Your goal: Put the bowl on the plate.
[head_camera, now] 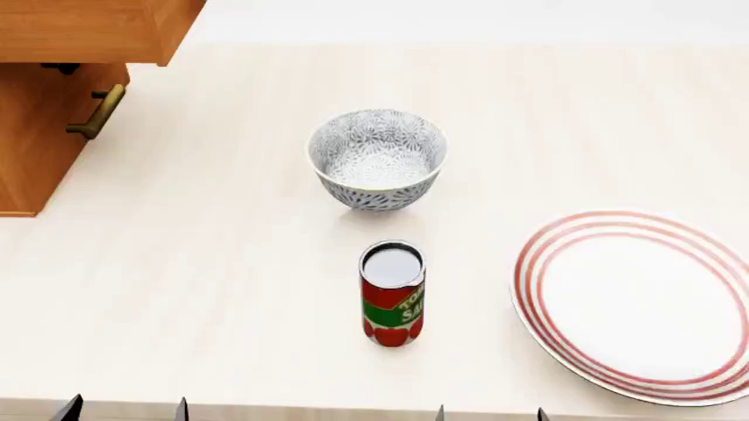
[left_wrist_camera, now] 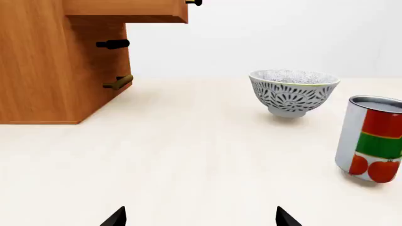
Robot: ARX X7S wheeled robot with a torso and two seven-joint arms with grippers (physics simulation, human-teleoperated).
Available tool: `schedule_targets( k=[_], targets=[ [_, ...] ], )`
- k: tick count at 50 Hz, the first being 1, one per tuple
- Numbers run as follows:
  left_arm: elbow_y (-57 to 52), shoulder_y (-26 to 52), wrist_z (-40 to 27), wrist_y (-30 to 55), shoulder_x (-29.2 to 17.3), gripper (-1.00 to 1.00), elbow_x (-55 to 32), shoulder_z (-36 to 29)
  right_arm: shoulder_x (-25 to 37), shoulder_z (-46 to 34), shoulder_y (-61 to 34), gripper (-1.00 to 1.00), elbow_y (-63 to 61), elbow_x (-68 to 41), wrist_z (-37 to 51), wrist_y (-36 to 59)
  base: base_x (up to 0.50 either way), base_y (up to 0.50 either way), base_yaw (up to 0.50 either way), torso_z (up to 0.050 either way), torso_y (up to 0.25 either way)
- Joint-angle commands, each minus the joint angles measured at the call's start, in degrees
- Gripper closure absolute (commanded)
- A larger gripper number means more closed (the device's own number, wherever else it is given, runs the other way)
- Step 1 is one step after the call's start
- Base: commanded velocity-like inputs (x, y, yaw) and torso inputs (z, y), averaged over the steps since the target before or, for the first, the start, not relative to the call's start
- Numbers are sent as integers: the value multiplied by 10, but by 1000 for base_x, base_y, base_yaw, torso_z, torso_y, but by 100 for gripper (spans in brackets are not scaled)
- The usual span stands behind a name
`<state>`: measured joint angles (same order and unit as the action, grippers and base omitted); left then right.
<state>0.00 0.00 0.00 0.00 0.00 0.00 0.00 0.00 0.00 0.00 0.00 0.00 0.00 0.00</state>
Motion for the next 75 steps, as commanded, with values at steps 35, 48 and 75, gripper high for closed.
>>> schedule_targets(
  k=[35,48,75],
  targets=[
    [-206,-49,-59,97,-52,-100,6,-62,50,-59,39,-100,-193,-16,64,73,0,0,0,0,0],
    [-420,-75,-66,193,-71,-100,-2,-63,69,-88,52,-100,-420,25,83,184,0,0,0,0,0],
    [-514,-77,-85,241,-88,-100,-16,-65,85,-96,52,-100,-457,21,108,187,226,0,0,0,0]
  ],
)
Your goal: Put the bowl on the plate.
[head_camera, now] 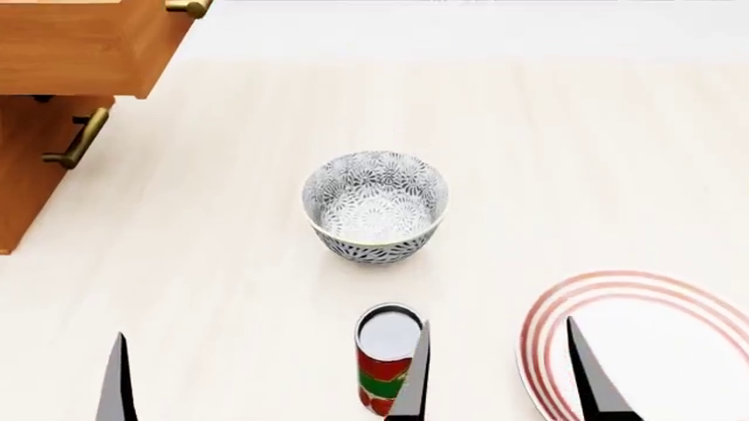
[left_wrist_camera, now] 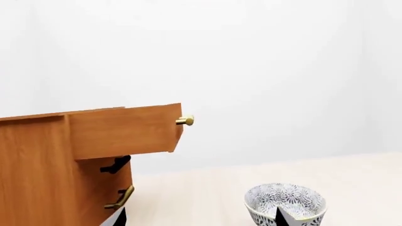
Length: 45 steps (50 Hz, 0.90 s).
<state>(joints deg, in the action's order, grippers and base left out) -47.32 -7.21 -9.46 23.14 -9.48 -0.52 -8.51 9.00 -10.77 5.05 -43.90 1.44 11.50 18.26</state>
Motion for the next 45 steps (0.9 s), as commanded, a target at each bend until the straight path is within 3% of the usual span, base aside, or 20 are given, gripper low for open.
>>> schedule_targets(
  k=[1,12,26,45],
  targets=[
    [-40,-5,9,8,7,-100,-11,19,-5,13,1,-100,-18,5,-7,4,500,0,0,0,0],
    [-47,-5,5,12,2,-100,-19,16,-4,15,1,-100,-15,-8,1,6,496,0,0,0,0],
    [-34,-16,3,-5,-5,-100,-43,23,3,8,2,-100,-13,-11,10,-4,0,0,0,0,0],
    [-42,-11,-5,14,-12,-100,-59,22,11,-1,-1,-100,-15,-15,19,-1,0,0,0,49,0]
  ],
)
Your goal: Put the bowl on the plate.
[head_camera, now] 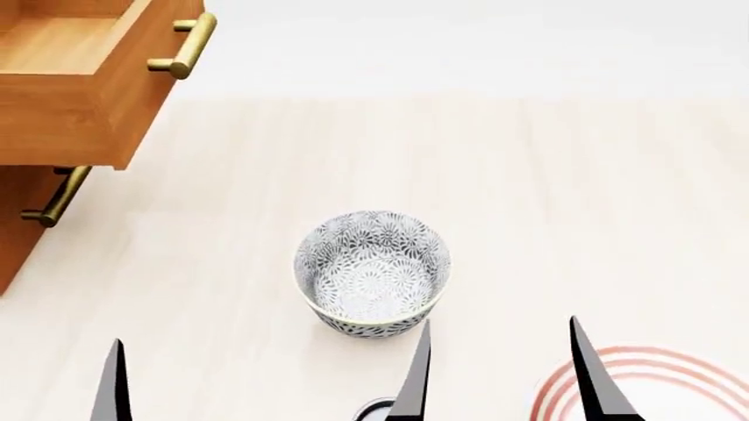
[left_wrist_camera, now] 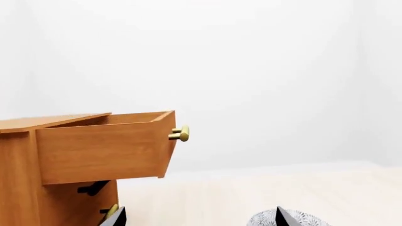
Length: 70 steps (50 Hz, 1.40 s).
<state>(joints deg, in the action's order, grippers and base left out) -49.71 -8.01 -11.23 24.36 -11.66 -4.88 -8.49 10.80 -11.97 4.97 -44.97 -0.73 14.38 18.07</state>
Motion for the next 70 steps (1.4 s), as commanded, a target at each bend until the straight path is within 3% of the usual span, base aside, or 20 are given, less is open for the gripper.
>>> schedule_targets(
  k=[1,23,62,70],
  targets=[
    [-18,-4,12,0,9,-100,-16,22,-7,10,0,-100,-5,7,-10,1,0,0,0,50,0],
    [-22,-2,3,5,2,-100,-33,24,2,3,-2,-100,-5,2,-1,1,0,0,0,50,-4],
    [-18,-4,-18,-11,-24,-100,-47,9,13,1,-6,-100,7,-23,12,-6,0,0,0,24,-234],
    [-34,-4,-23,-1,-29,-100,-56,12,16,28,-53,-100,-17,-74,5,60,0,0,0,0,0]
  ],
)
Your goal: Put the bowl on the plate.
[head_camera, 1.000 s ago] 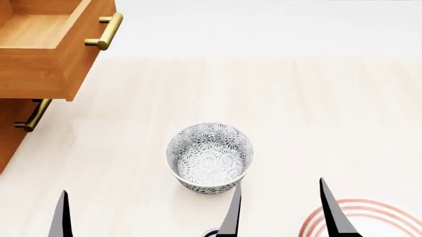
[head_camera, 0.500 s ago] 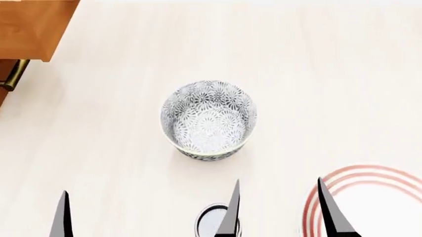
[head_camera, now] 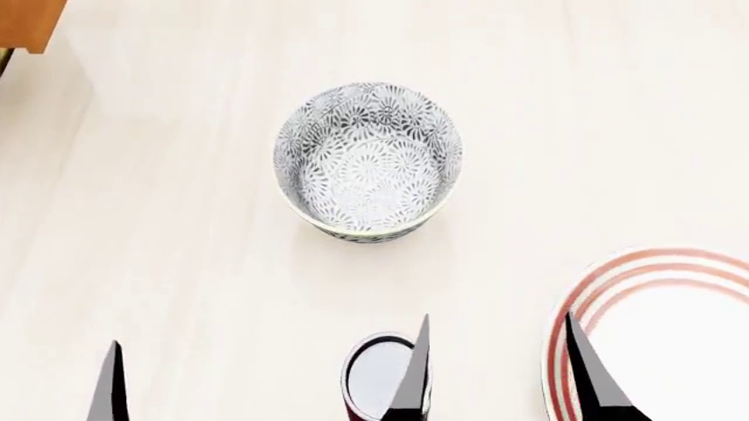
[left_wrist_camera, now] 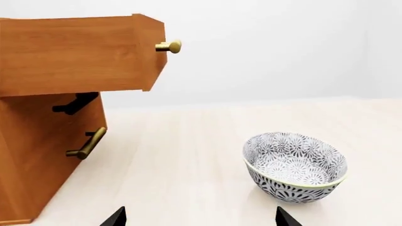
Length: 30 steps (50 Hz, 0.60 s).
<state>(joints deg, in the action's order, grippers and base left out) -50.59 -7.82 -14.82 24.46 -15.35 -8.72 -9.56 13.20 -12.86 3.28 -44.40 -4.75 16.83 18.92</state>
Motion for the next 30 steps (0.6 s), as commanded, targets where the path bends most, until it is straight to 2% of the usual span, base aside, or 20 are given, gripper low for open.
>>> schedule_targets(
  k=[1,2,9,14,21,30],
  targets=[
    [-26,-6,12,-2,8,-100,-18,21,-8,42,-46,-100,-25,-55,-28,68,0,0,0,0,0],
    [-28,-5,12,0,7,-100,-18,20,-13,61,-62,-100,-28,-98,-40,76,0,0,0,0,0],
    [-28,-6,10,-2,3,-100,-29,26,-4,83,-147,-100,-33,-171,-51,167,0,0,0,0,0],
    [-29,-6,9,-2,2,-100,-33,27,-5,96,-232,-100,6,-240,-66,247,0,0,0,0,0],
    [-26,-5,7,-5,0,-100,-34,25,-15,110,-296,-100,87,-289,-84,286,0,0,0,0,0],
    [-25,-5,4,-5,-3,-100,-35,22,-48,161,-384,-100,223,-331,-92,290,0,0,0,0,0]
  ],
)
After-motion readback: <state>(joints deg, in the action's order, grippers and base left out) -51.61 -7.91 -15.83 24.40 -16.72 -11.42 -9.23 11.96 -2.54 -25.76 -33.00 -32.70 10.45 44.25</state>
